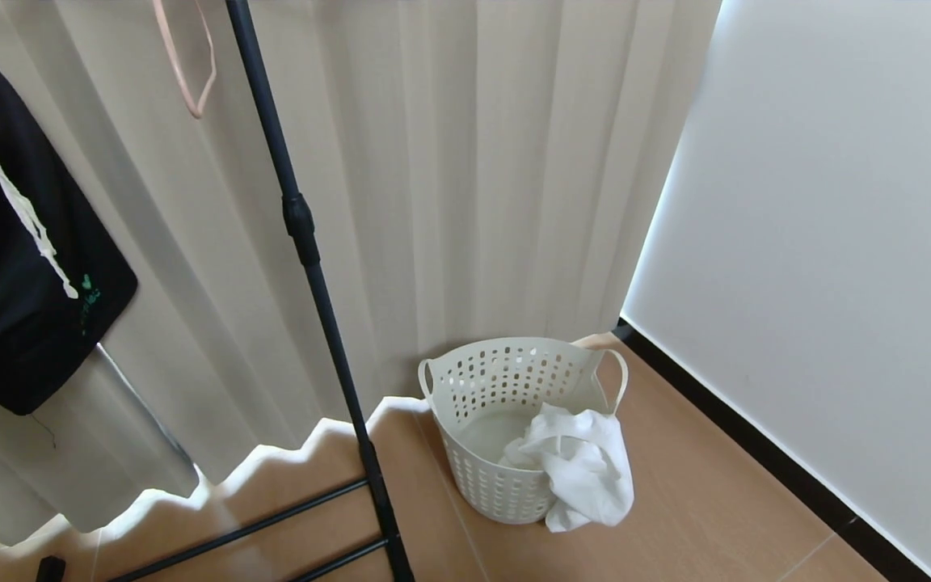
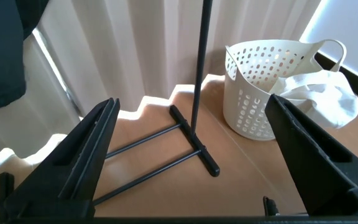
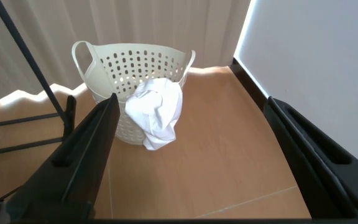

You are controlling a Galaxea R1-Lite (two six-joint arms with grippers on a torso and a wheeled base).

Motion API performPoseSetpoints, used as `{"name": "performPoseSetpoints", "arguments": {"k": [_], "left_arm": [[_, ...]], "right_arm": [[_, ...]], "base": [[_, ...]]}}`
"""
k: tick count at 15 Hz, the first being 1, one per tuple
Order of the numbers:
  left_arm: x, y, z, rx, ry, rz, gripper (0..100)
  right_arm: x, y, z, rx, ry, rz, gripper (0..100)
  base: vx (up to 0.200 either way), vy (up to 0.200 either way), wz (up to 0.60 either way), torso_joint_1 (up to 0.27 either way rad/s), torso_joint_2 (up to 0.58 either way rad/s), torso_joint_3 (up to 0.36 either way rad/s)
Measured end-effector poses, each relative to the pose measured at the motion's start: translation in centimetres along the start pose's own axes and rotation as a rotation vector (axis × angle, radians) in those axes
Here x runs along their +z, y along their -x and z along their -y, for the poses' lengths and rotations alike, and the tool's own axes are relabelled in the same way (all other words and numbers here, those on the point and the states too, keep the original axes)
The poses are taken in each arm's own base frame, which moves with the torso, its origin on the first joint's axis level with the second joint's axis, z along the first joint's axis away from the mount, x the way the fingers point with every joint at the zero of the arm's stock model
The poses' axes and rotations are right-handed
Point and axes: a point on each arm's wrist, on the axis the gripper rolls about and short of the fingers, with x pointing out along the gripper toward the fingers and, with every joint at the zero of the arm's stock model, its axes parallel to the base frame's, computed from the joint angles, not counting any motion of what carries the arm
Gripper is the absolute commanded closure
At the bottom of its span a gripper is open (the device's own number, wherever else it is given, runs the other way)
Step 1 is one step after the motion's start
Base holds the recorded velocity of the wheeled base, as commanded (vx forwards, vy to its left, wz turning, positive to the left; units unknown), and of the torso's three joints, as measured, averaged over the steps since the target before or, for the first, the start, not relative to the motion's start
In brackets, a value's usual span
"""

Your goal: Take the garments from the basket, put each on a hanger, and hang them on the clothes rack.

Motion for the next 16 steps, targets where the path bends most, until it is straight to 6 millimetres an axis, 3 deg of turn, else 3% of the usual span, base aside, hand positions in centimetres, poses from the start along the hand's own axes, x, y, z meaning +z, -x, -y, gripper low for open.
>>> {"name": "performPoseSetpoints", "arguments": {"k": [9, 16], "left_arm": [[0.0, 0.0, 0.0, 0.0, 0.0, 0.0, 0], [0.0, 0.0, 0.0, 0.0, 0.0, 0.0, 0]], "right_arm": [[0.0, 0.0, 0.0, 0.001, 0.0, 0.0, 0], [0.0, 0.0, 0.0, 0.001, 0.0, 0.0, 0]], "base": [[0.0, 0.0, 0.0, 0.0, 0.0, 0.0], [0.0, 0.0, 0.0, 0.002, 0.0, -0.153]]}}
